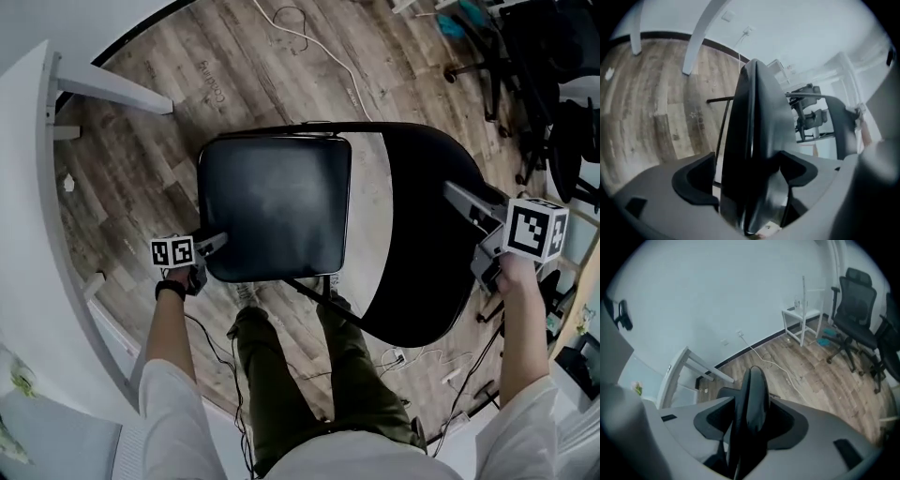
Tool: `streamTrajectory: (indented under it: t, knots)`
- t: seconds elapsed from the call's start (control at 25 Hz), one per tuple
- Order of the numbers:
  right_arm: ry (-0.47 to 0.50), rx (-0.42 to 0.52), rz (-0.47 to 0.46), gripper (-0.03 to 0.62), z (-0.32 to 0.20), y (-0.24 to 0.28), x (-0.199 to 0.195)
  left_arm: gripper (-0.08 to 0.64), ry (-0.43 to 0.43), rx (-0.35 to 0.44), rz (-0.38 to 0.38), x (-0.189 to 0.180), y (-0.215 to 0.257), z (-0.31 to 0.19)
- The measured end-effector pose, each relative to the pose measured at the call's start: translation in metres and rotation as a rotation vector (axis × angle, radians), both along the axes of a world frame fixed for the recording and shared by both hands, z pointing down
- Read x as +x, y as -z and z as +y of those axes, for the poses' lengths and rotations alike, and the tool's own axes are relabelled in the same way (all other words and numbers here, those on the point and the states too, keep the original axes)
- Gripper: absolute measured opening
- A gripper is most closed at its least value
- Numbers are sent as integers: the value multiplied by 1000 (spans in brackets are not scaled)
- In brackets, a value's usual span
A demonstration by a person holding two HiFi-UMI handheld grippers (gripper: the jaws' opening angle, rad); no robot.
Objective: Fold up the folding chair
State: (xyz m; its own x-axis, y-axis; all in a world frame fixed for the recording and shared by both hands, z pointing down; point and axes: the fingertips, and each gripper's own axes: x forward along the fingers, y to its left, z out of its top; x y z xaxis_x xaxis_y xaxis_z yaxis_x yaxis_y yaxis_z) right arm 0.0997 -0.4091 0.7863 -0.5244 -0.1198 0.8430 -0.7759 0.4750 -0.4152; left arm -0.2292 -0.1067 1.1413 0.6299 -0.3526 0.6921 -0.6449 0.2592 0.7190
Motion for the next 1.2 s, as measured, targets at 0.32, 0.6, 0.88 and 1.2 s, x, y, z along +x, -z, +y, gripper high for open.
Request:
streamTrajectory:
  t: [0.32,0.6,0.88,1.2]
  knots:
    - [52,-100,-120,84,4,-1,-8,417,116,12,206,12,-2,1]
    - [56,-132,-155,64,6,17,-9,417,121,-10,158,30,26,5]
    - [53,-157,-179,64,9,54,10,417,137,25,183,80,107,4]
    - [2,-140,-35,67,-1,95,59,419,69,68,184,160,204,-17]
